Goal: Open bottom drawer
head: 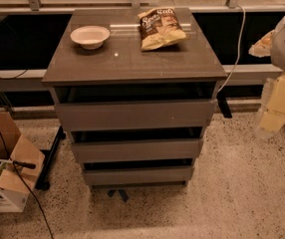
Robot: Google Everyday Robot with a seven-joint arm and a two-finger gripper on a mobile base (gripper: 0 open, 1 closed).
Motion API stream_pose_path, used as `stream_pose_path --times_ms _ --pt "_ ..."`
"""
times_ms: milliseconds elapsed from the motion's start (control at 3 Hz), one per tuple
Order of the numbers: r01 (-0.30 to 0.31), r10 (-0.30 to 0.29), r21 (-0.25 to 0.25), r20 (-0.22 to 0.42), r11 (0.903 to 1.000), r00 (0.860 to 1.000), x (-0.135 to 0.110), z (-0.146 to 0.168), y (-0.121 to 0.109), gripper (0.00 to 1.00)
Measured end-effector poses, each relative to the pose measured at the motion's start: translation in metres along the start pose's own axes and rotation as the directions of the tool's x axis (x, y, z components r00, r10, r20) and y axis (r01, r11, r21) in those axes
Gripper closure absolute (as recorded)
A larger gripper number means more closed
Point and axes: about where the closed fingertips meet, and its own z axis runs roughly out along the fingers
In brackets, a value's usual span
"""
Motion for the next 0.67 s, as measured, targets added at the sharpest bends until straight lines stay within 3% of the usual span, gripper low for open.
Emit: stream_pose_path --times_ms 667 --pt "-0.04 0.041 -0.018 0.059 0.999 0.997 0.009 0.021 -0.009 0.0"
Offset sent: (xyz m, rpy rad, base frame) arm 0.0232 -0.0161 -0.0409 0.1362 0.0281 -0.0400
